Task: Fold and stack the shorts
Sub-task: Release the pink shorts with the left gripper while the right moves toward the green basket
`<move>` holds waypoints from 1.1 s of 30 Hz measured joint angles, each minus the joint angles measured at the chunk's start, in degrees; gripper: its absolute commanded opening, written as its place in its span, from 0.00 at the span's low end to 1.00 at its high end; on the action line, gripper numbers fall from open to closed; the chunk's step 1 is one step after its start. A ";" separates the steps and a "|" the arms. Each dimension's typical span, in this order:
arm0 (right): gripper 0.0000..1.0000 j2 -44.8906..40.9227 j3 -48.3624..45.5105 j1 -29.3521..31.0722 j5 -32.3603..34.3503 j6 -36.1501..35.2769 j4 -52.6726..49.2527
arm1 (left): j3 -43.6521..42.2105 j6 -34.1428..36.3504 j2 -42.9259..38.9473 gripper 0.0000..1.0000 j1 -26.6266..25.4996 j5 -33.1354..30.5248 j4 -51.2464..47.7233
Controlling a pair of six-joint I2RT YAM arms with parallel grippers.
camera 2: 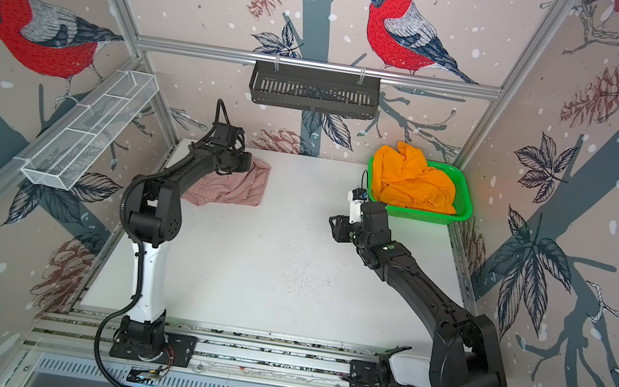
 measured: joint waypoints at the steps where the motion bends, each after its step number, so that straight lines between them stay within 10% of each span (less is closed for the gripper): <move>1: 0.47 0.00 -0.13 -0.26 -0.20 0.09 0.48 | 0.94 -0.24 0.83 0.00 0.11 0.17 0.46; 29: 0.59 -0.28 -2.40 0.85 1.31 1.81 1.86 | 1.40 -1.44 11.78 0.00 0.04 10.43 10.60; 33: 0.62 -3.54 -1.18 0.63 4.79 0.63 0.42 | 1.36 -0.39 10.58 0.92 0.35 10.71 9.88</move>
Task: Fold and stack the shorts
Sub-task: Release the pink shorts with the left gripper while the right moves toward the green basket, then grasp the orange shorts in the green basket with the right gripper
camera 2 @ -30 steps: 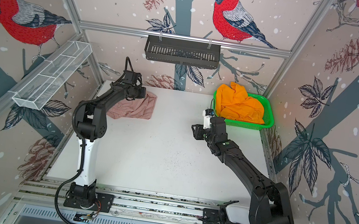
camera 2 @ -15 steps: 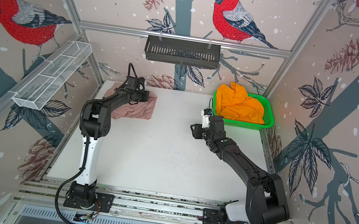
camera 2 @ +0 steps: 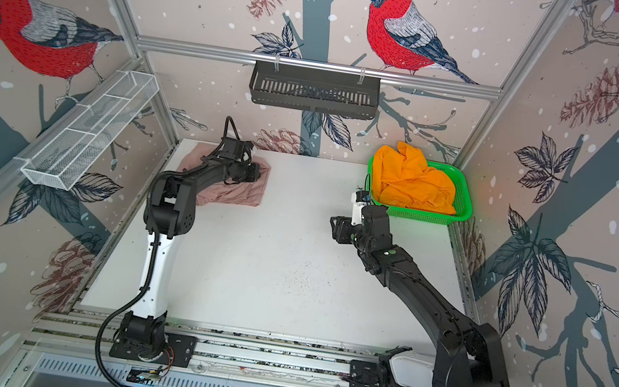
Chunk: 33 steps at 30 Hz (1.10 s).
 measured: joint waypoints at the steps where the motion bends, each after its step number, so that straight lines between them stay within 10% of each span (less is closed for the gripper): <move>1: 0.63 -0.92 0.44 -0.13 0.59 -0.63 -0.26 | -0.13 -0.04 -0.87 0.98 0.04 -0.15 -0.07; 16: 0.78 -10.43 6.10 -9.42 8.00 -3.76 -6.12 | -25.42 -0.55 -26.38 0.98 0.09 -6.40 -1.40; 33: 0.89 18.12 24.11 -26.14 7.52 -7.41 -3.10 | -49.99 -6.38 -56.59 0.98 0.07 -0.52 7.58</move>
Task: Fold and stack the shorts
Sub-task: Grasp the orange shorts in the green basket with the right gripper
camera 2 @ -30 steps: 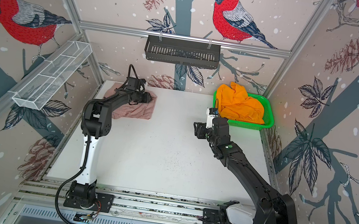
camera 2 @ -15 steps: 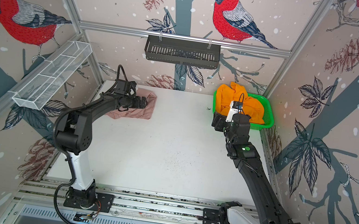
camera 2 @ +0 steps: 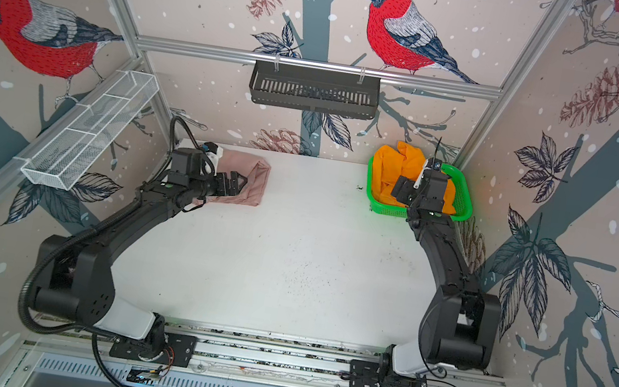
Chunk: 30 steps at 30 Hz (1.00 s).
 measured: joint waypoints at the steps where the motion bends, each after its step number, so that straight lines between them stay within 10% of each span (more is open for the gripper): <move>1: 0.90 2.03 1.79 -0.50 -0.20 -0.57 -0.24 | -0.74 -0.46 -1.46 0.98 0.00 0.11 0.15; 11: 0.92 23.28 22.27 -2.10 -1.81 -2.12 -4.44 | -8.81 -0.74 -12.46 0.98 0.00 -1.05 2.43; 30: 0.96 48.76 44.68 -0.98 8.04 -7.02 -14.51 | -8.11 0.44 -8.74 0.98 0.00 -2.67 0.94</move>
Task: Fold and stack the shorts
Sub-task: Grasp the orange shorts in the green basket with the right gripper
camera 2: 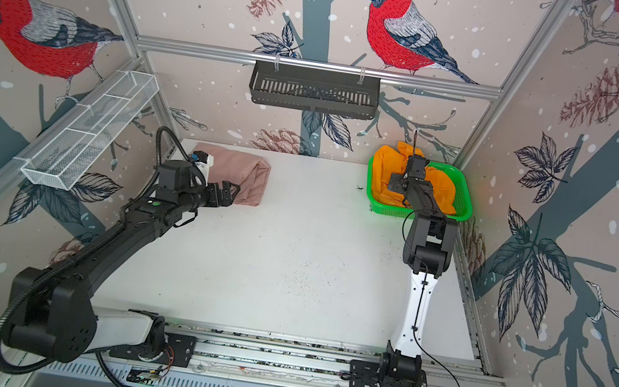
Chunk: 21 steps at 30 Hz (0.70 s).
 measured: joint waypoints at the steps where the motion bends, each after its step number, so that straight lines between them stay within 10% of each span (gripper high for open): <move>1: 0.96 0.76 0.22 0.02 0.52 -0.13 -0.20 | 0.00 0.00 0.09 0.98 0.00 -0.04 0.00; 8: 0.69 4.61 3.02 0.26 3.39 -2.51 -0.24 | 0.00 0.02 -0.04 0.98 0.00 -1.33 -0.24; 13: 0.04 5.51 4.39 0.11 3.02 -2.82 0.09 | -0.02 0.07 -0.35 0.98 0.00 -1.70 -0.28; 21: 0.02 -2.43 -2.16 -0.76 -3.96 -1.18 1.77 | -0.04 0.07 -0.57 0.98 0.00 -1.95 -1.33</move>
